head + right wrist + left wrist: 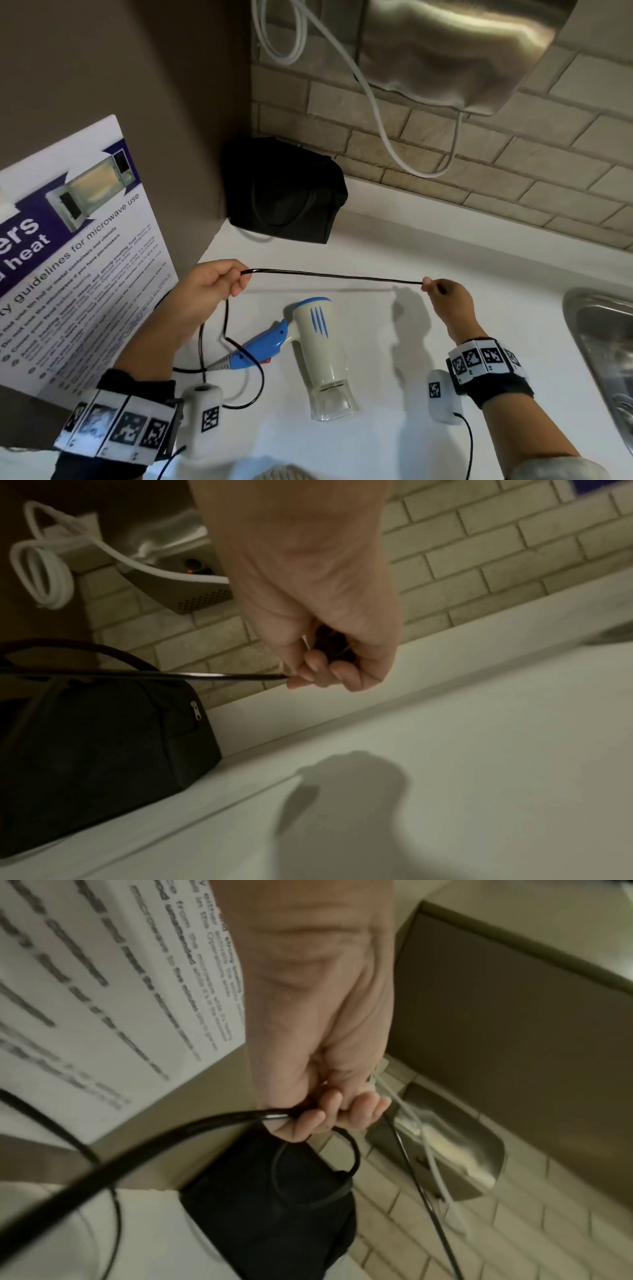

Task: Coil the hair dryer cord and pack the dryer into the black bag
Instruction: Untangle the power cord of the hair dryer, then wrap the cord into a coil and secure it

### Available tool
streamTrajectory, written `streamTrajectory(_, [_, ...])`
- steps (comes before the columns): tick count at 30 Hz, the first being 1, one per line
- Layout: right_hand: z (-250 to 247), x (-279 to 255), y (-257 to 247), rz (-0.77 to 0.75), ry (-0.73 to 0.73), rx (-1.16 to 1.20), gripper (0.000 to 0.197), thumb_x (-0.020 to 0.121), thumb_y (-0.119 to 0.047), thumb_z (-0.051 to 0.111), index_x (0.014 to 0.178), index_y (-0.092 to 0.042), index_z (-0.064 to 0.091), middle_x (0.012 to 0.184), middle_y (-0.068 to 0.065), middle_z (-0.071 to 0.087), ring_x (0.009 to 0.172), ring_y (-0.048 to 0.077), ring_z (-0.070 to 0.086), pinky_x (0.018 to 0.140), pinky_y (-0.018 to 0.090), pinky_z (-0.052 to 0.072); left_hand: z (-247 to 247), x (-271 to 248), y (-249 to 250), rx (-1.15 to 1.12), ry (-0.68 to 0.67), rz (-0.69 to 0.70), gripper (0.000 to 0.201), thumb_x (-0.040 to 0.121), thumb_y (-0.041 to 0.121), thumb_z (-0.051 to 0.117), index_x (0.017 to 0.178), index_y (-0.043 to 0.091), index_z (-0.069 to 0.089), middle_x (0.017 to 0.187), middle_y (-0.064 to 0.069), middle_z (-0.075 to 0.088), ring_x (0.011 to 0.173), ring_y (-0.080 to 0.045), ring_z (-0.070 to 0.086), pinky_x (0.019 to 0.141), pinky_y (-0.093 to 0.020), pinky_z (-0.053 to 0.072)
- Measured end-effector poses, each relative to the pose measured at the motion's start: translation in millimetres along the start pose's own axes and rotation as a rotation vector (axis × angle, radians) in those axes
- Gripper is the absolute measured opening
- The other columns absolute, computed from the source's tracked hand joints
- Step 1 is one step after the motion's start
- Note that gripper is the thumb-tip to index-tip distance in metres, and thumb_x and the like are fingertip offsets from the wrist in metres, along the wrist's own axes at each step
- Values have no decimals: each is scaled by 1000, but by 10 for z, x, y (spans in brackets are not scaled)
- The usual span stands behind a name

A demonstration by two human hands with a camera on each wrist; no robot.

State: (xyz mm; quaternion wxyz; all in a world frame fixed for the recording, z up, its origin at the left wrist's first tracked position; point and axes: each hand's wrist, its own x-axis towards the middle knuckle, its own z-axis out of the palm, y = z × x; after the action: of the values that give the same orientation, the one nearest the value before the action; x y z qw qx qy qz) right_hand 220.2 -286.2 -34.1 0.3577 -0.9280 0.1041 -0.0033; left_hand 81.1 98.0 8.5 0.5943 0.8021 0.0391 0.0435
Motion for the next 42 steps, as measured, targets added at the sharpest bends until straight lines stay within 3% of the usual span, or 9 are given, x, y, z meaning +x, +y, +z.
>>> streamTrajectory(5, [87, 3, 82, 47, -17, 44, 31, 96, -31, 51, 79, -11, 67, 69, 4, 59, 70, 24, 51, 68, 30, 37, -44, 7, -51, -30, -1, 6, 42, 99, 5, 37, 71, 21, 64, 58, 13, 53, 66, -3, 48, 73, -15, 37])
streamTrajectory(10, [32, 39, 97, 238, -21, 496, 14, 96, -25, 52, 97, -11, 51, 77, 4, 51, 61, 15, 43, 57, 27, 35, -180, 91, -405, 70, 87, -37, 47, 97, 1, 42, 89, 42, 64, 83, 11, 72, 89, -19, 63, 88, -30, 46])
streamTrajectory(15, [-1, -50, 97, 289, -83, 709, 15, 95, -5, 42, 102, -18, 45, 76, 2, 46, 67, 13, 45, 58, 25, 30, 159, 254, -267, 161, 169, 28, 46, 85, -17, 35, 84, 22, 59, 88, 1, 67, 83, 3, 61, 77, -3, 41])
streamTrajectory(18, [29, -109, 112, 267, -137, 674, 11, 96, -10, 44, 93, -17, 52, 75, 2, 46, 70, 13, 49, 63, 26, 31, 393, 466, -324, 185, 124, 39, 43, 85, -18, 34, 97, 12, 62, 101, -6, 67, 94, -10, 62, 84, -6, 43])
streamTrajectory(22, [102, -193, 174, 256, -217, 598, 13, 95, -9, 50, 105, -8, 58, 78, 6, 52, 77, 15, 53, 73, 25, 41, 565, 658, -508, 290, -70, -102, 47, 88, -15, 34, 118, 10, 60, 122, -7, 62, 115, -16, 58, 95, -18, 42])
streamTrajectory(28, [200, -355, 195, 214, -222, 395, 30, 92, -13, 54, 105, 14, 56, 78, 20, 50, 80, 21, 42, 76, 33, 36, 612, 712, -652, 463, -272, -244, 35, 98, 10, 39, 129, 17, 55, 137, -3, 55, 127, -19, 49, 109, -31, 36])
streamTrajectory(32, [238, -413, 140, 149, -213, 299, 15, 93, -13, 53, 94, -4, 65, 74, 4, 58, 72, 17, 50, 72, 28, 40, 596, 690, -693, 461, -295, -247, 34, 98, 16, 42, 129, 16, 54, 137, -3, 54, 127, -19, 49, 108, -32, 37])
streamTrajectory(35, [241, -442, 81, 102, -203, 275, 14, 94, -11, 53, 102, -20, 59, 78, -6, 59, 68, 9, 53, 61, 20, 42, 543, 672, -683, 444, -295, -246, 32, 98, 21, 45, 128, 18, 55, 135, -2, 55, 125, -18, 50, 107, -33, 39])
streamTrajectory(42, [301, -490, 19, -88, -119, -43, 32, 88, -13, 53, 119, -13, 63, 99, 12, 53, 81, 30, 57, 76, 35, 49, 298, 400, -603, 309, -159, -146, 26, 98, 21, 46, 120, 22, 60, 121, 5, 62, 115, -12, 55, 101, -29, 41])
